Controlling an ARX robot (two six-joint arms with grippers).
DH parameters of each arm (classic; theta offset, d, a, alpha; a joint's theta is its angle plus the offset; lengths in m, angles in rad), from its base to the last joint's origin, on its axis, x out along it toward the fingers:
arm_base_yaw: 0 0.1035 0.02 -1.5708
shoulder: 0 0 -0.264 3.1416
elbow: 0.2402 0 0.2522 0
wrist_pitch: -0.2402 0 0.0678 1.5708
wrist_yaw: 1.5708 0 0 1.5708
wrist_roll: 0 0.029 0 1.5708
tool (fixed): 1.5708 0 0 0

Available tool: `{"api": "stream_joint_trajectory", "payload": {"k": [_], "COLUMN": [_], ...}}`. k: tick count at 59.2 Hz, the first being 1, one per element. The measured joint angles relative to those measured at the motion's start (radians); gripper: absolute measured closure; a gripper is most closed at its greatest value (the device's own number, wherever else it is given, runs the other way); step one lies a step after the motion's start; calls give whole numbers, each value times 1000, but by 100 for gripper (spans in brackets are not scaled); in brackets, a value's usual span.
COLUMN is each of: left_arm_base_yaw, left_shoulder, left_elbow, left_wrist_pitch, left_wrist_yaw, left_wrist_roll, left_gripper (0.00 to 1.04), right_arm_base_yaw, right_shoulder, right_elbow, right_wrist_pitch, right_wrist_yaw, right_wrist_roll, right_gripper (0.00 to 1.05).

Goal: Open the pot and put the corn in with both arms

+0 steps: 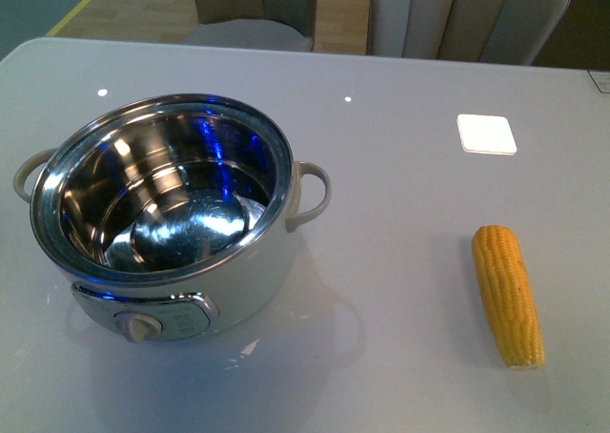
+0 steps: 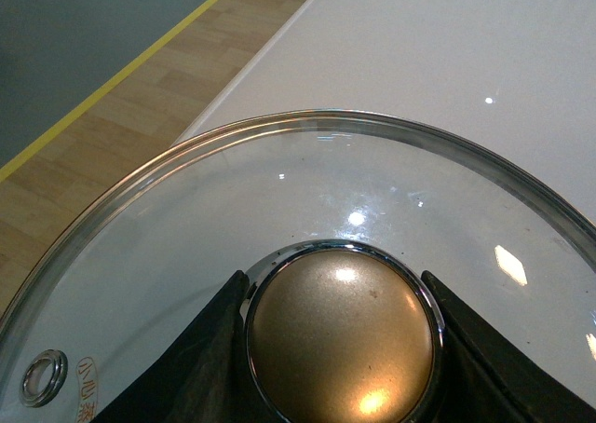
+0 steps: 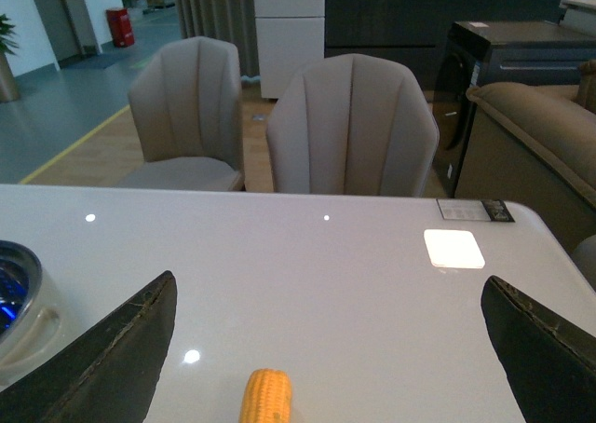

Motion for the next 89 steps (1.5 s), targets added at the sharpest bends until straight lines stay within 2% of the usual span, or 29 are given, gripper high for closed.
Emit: {"api": "stream_joint_trajectory", "payload": {"k": [20,48,57,65,69,74,84,89], "left_arm_base_yaw": [-32,-32,-32,-32,-32,-32,-32,-40], "left_shoulder": [134,211,211,209,204,197,158,-83], "left_elbow": [114,131,133,131,125,114,73,-107], "left_wrist_pitch": [23,28,32,33,33,33,33,-2], "left_wrist_yaw": [-15,-24,-23,-23,-23,-23,-21,-18], "left_wrist_roll": [0,1,3,3,3,1,-9,-64], "left_gripper": [59,59,38,12,5,8,7,7], "right_arm_base_yaw": [0,0,0,0,0,0,0,0], "right_shoulder": [0,0,0,0,0,0,0,0], "right_elbow": [0,0,0,0,0,0,0,0], "right_wrist_pitch": [0,0,0,0,0,0,0,0], "right_wrist_yaw": [0,0,0,0,0,0,0,0], "right_wrist_roll": [0,0,0,0,0,0,0,0], "right_gripper": [9,9,9,9,9,9,9,9]}}
